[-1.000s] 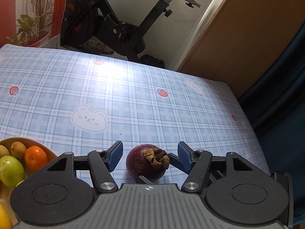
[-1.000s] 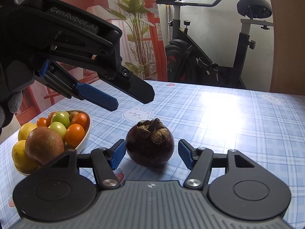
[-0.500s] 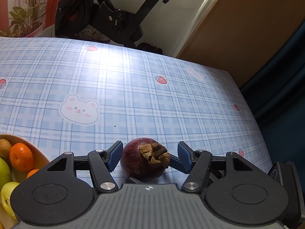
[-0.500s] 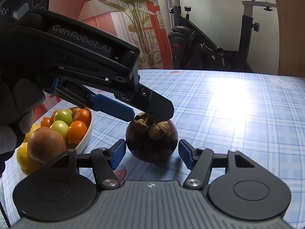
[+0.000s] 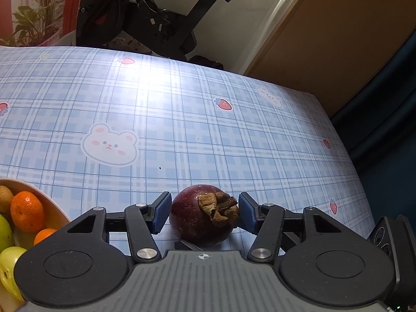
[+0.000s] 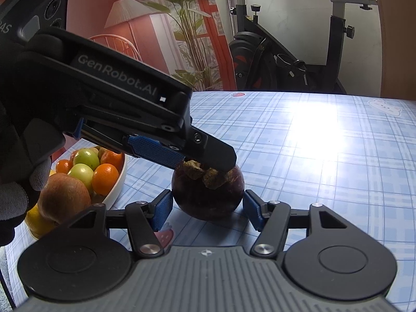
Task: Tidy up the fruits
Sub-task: 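Carry the mangosteen with the left tool and lower it onto the plate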
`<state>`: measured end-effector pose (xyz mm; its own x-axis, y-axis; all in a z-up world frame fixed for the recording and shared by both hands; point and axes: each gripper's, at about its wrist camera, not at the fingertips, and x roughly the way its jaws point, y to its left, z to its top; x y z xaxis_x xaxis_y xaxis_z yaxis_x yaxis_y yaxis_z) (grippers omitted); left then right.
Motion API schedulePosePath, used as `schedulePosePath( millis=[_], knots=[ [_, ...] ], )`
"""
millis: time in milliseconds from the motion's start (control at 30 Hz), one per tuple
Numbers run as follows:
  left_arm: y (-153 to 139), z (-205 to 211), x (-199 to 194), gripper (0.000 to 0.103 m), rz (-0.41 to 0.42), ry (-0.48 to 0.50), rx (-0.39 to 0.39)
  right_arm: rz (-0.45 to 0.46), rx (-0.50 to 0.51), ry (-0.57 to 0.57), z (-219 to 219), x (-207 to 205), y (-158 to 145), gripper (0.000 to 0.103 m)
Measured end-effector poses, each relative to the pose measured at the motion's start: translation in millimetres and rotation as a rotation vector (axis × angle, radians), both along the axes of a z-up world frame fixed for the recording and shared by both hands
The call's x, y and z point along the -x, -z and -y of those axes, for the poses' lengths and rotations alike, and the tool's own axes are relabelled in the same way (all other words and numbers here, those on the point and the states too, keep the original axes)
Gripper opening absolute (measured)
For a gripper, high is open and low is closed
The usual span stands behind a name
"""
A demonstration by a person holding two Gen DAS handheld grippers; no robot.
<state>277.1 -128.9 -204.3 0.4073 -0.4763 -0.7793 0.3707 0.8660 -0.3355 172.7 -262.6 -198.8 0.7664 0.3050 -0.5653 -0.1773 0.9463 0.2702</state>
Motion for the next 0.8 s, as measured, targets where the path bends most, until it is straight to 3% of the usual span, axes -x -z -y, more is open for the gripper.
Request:
schedulePosePath(
  millis=[400, 800],
  knots=[
    [-19.8, -7.6, 24.5, 0.060, 0.025, -0.005, 0.004, 0.015, -0.005, -0.009, -7.2, 18.8, -18.8, 0.062],
    [-68.8, -75.3, 58.9, 0.060, 0.064, -0.028, 0.030, 0.060, 0.014, -0.119, -67.1, 26.3, -61.2, 0.062]
  ],
)
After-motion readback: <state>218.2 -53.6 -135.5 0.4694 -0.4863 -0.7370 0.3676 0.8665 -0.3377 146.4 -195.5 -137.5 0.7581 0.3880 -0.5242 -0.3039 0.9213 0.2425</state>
